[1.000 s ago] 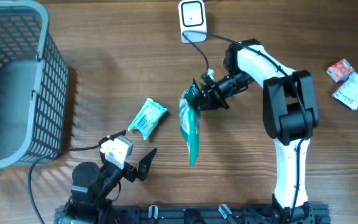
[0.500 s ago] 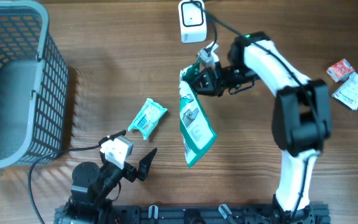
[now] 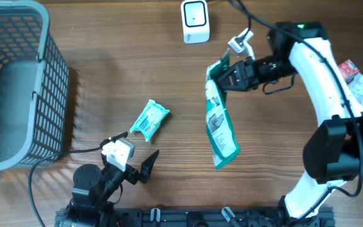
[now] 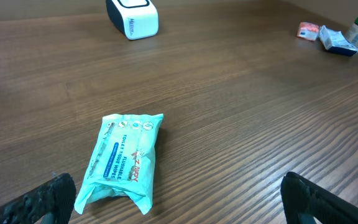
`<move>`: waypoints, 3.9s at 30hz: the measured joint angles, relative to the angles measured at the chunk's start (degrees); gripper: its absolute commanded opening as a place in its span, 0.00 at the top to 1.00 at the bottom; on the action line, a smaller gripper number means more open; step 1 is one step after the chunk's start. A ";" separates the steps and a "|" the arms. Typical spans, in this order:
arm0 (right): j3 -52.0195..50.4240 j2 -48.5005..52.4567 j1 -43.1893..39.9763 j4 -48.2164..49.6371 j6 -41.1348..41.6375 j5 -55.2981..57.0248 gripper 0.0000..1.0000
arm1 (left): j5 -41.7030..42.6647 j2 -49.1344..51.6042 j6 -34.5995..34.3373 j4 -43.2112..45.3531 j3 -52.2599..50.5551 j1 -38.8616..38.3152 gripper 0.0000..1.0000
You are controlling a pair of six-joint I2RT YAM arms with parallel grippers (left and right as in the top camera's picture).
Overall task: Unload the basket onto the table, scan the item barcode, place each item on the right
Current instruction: 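Lift the 3M pack and raise it up to the scanner, then hold the 3M pack's barcode in front of the scanner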
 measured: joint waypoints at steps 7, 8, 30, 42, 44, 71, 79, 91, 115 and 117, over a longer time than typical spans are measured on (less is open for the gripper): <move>-0.63 0.00 -10.64 9.53 9.29 9.46 0.96 | 0.00 0.00 0.02 0.00 0.00 0.00 0.00; -1.31 0.00 -10.88 12.00 9.60 9.88 0.96 | 0.00 0.00 0.02 -0.02 0.00 0.00 0.00; -17.14 1.42 5.38 54.40 1.03 -17.68 0.96 | 0.00 0.00 0.00 -0.02 0.00 0.00 0.00; -17.42 1.42 0.96 75.45 102.57 5.77 0.96 | 0.00 0.00 0.02 -0.02 0.00 0.00 0.00; -17.42 1.42 1.01 75.52 113.48 12.52 0.96 | 0.00 0.00 0.00 0.00 0.00 0.00 0.00; -4.39 18.58 5.01 83.56 146.70 60.87 0.95 | 0.00 0.00 0.02 0.00 0.00 0.00 0.00; -3.76 18.62 3.15 81.72 146.70 60.17 0.95 | 0.00 0.00 0.02 -0.02 0.00 0.00 0.00; -1.55 18.62 1.29 73.33 146.75 42.64 0.95 | 0.00 0.00 0.00 0.00 0.00 0.00 0.00; 3.67 21.94 1.38 73.81 146.97 51.17 0.95 | 0.00 0.00 0.02 -0.02 0.00 0.00 0.00; 3.67 22.95 1.38 72.00 147.08 51.32 0.95 | 0.00 0.00 0.02 0.00 0.00 0.00 0.00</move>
